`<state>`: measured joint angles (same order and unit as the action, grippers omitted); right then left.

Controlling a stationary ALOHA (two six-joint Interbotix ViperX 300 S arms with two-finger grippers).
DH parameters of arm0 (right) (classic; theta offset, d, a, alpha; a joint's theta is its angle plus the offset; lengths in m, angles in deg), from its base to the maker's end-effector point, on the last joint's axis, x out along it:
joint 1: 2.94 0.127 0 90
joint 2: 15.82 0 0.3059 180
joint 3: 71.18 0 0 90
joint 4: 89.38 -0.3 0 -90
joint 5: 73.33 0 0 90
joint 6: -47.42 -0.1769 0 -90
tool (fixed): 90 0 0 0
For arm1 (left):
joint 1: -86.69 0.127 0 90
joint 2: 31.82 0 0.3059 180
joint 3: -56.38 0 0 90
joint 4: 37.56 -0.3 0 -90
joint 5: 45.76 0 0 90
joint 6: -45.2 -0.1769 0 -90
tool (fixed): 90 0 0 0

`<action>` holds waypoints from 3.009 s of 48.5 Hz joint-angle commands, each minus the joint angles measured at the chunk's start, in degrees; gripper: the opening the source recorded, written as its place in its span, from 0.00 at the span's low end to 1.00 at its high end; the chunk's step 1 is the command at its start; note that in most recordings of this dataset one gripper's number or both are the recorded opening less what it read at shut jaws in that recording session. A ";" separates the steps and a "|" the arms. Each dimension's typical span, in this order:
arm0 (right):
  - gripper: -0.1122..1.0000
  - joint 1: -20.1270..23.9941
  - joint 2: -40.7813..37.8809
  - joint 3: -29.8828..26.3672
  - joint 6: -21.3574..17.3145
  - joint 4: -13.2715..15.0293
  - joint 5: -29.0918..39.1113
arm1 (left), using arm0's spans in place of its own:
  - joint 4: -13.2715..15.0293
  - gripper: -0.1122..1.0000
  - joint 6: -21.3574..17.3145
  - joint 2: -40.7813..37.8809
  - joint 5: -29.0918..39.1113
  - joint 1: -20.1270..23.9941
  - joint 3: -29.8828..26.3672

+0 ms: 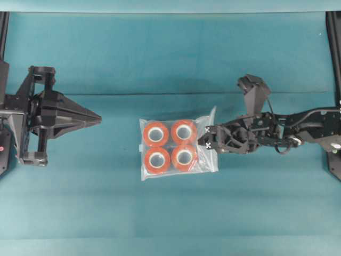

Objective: Hand over the clear zip bag and make it stand upright.

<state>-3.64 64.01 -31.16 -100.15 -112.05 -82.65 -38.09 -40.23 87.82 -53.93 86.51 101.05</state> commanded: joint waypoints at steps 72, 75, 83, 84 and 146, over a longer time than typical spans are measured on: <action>0.11 -11.43 -4.39 -46.49 45.18 3.34 69.52 | -0.09 0.94 -0.97 0.26 5.63 2.81 -0.44; 0.11 -11.43 -5.10 -48.60 46.85 3.34 71.46 | -0.09 0.94 -0.97 0.44 6.86 2.81 -0.35; 0.11 -11.34 -7.12 -52.91 52.56 3.34 76.82 | 0.00 0.94 -1.05 0.79 8.00 2.81 -0.26; 0.11 -11.34 -7.29 -53.26 53.26 3.34 77.34 | -0.09 0.94 -1.05 0.79 8.00 2.81 -0.26; 0.11 -7.12 -8.26 -53.53 78.31 12.13 77.70 | -0.09 0.94 -0.44 0.44 8.00 2.81 -0.18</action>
<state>-11.20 55.05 -83.37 -23.07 -99.92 -4.87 -38.09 -40.76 88.18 -45.67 89.32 101.49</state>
